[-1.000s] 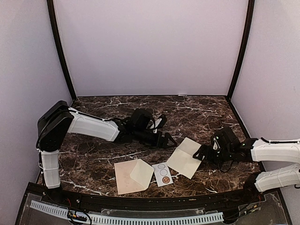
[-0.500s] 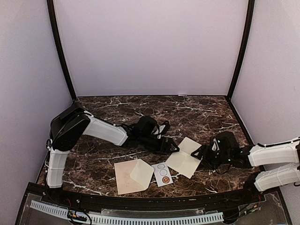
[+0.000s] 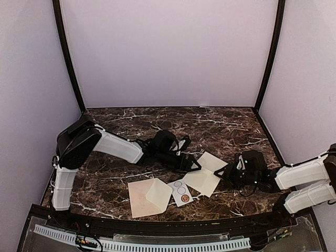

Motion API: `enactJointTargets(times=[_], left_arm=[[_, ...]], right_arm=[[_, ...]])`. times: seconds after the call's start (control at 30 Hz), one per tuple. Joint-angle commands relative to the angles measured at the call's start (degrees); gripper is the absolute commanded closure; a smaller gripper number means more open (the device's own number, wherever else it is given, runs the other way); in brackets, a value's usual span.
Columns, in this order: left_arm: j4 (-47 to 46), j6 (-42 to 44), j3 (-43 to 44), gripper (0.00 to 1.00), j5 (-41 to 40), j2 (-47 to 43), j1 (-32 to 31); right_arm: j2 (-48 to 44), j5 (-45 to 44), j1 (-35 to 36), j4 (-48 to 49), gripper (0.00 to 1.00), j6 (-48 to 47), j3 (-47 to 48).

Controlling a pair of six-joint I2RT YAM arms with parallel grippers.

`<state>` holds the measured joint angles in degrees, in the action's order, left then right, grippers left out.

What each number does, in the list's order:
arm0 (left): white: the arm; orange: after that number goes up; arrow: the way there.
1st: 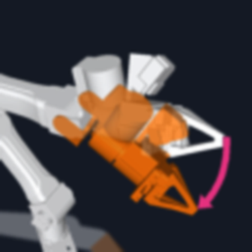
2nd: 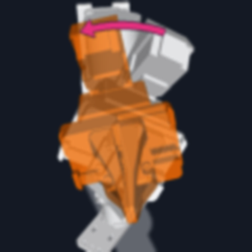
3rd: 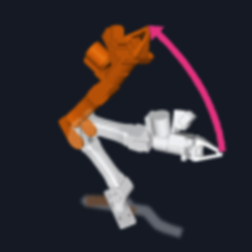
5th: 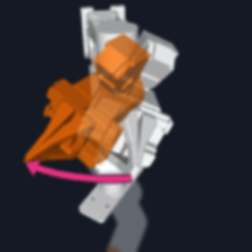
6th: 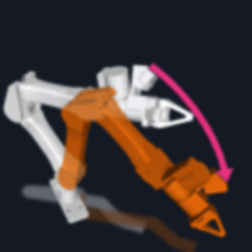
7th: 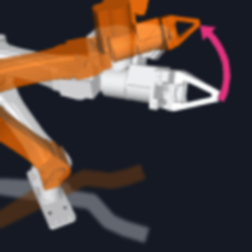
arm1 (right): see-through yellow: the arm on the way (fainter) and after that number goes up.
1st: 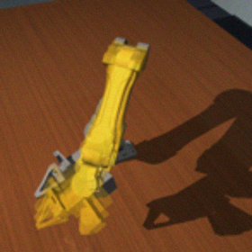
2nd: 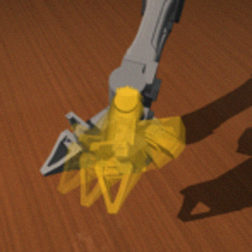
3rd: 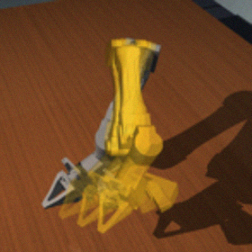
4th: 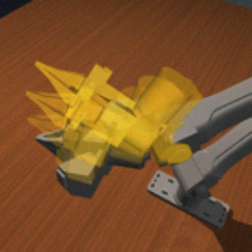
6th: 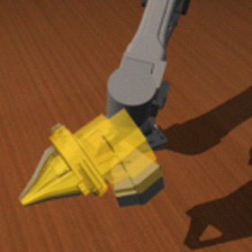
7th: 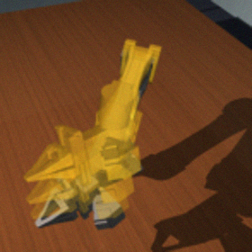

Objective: Place the letter into the envelope and seal it

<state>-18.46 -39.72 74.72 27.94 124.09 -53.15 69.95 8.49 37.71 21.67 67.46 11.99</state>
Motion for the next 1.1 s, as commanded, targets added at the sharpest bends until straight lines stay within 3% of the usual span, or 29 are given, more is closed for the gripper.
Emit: enactJointTargets(times=[0.0,0.27,0.47,0.67,0.83,0.97,1.07], left_arm=[[0.97,-0.26,0.23,0.17,0.78,0.71,-0.35],[1.23,-0.16,0.47,0.18,1.17,0.58,-0.38],[2.63,3.05,0.52,0.17,-1.90,-3.02,-0.32],[8.89,11.17,-1.40,0.14,-12.52,-14.88,0.66],[12.25,18.99,-6.34,0.12,-21.11,-30.27,1.80],[14.71,26.30,-8.32,0.11,-22.00,-39.76,1.82],[16.85,32.24,-8.84,0.10,-19.72,-43.92,1.70]], right_arm=[[-0.82,0.19,-0.01,6.55,0.65,-0.25,-1.00],[-1.07,-0.65,-0.01,8.69,0.81,-0.99,-0.91],[-4.14,-2.15,-0.01,5.77,1.00,-2.80,-0.14],[-10.56,-4.88,-0.14,-7.23,1.00,-10.49,6.33],[-13.42,-7.65,-0.49,-23.27,1.00,-21.75,18.69],[-9.34,-3.80,-0.54,-33.48,1.00,-30.85,30.01],[-4.22,4.26,-0.34,-38.03,1.00,-35.70,36.33]])
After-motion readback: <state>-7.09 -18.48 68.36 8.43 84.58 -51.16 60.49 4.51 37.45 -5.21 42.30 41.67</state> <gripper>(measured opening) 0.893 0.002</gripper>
